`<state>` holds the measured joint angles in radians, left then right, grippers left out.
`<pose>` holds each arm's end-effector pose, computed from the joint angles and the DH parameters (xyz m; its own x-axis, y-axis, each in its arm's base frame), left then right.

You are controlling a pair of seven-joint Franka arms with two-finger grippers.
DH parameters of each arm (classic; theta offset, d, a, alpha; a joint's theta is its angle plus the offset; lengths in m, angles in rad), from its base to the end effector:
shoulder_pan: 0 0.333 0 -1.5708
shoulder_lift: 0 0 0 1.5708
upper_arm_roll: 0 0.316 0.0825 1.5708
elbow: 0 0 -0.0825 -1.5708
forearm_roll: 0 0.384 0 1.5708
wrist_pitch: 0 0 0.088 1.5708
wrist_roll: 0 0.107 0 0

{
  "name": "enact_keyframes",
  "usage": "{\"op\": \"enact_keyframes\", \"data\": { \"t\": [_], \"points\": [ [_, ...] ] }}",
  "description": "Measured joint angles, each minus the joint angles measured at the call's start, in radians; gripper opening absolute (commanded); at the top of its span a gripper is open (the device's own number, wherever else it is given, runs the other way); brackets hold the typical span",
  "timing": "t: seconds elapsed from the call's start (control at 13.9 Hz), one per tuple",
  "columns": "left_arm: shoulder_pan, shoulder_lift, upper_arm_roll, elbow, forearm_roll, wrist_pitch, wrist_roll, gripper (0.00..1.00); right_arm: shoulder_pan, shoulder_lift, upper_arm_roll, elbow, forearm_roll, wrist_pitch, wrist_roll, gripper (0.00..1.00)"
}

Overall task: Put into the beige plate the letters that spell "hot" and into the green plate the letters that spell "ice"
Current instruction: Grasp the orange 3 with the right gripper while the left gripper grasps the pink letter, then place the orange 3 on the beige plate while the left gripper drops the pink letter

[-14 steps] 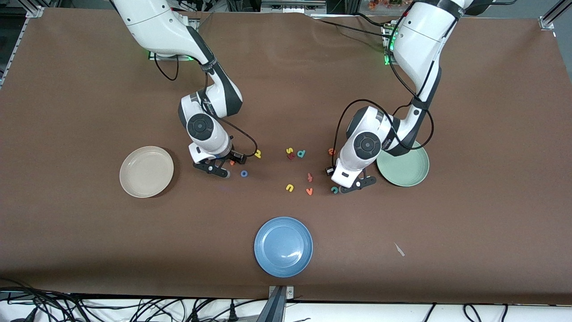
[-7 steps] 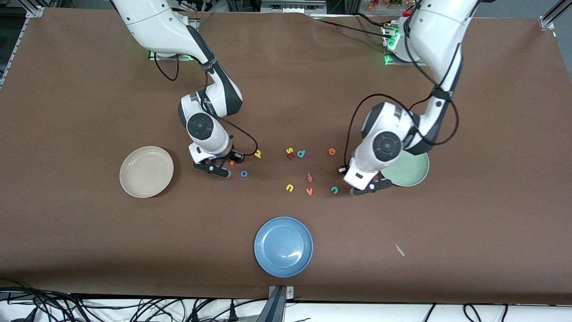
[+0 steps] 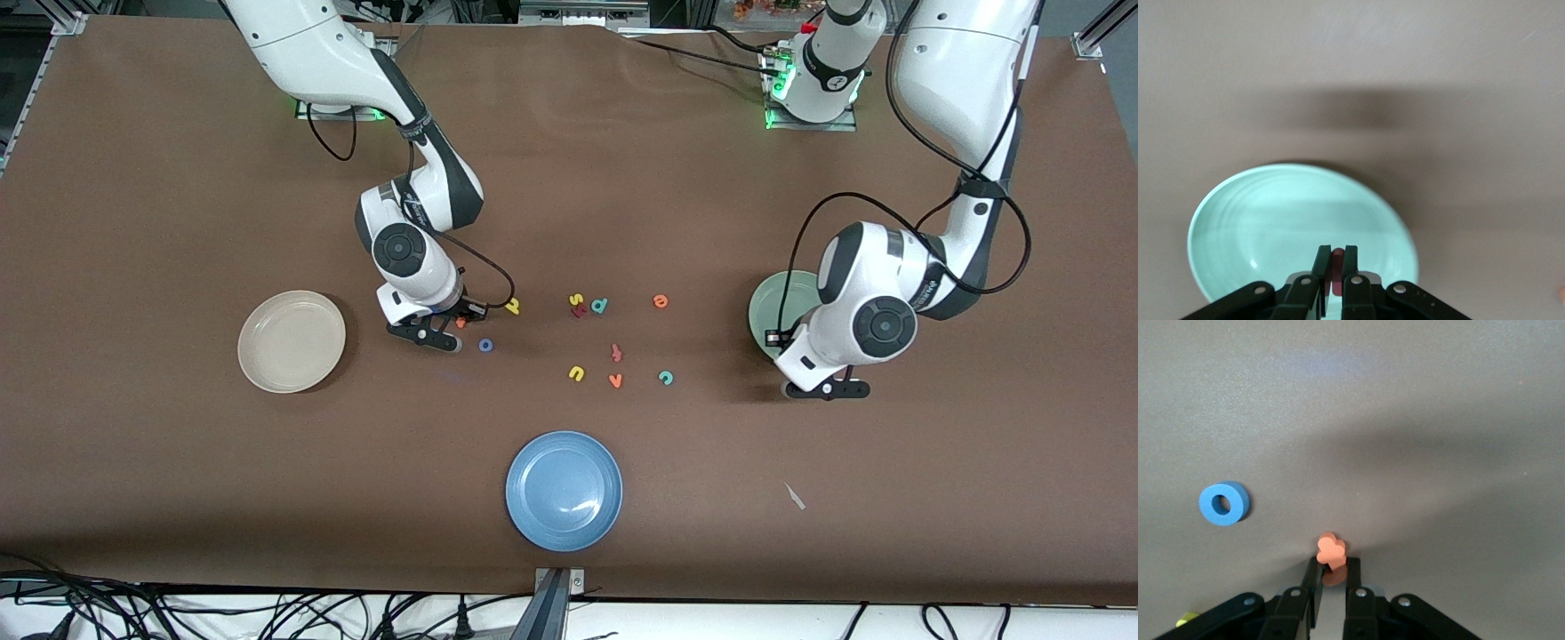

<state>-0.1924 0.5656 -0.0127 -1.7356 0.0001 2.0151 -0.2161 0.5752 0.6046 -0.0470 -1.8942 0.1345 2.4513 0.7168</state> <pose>0.6211 -0.1286 0.2334 0.9607 0.0191 -0.2771 0.0043 -0.9985 -0.0539 0.5407 0.3168 0.1775 0.9568 -0.2817 -0.0719 -0.2830 -0.9591 -0.0089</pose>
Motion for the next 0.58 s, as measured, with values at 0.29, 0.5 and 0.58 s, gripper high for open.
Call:
{"op": "enact_keyframes", "data": {
  "t": [0.29,0.5,0.58],
  "points": [
    [0.009,0.013,-0.001,-0.048,0.000,0.000,0.010,1.00,0.000,0.000,0.000,0.000,0.000,0.000,-0.006,0.02],
    [0.006,0.011,-0.005,-0.041,0.000,0.000,0.024,1.00,-0.002,0.000,0.001,0.009,0.000,-0.016,-0.020,0.02],
    [0.004,0.006,-0.014,-0.037,0.000,0.000,0.025,1.00,-0.010,-0.002,0.000,0.028,0.000,-0.053,-0.041,0.02]
  ]
}}
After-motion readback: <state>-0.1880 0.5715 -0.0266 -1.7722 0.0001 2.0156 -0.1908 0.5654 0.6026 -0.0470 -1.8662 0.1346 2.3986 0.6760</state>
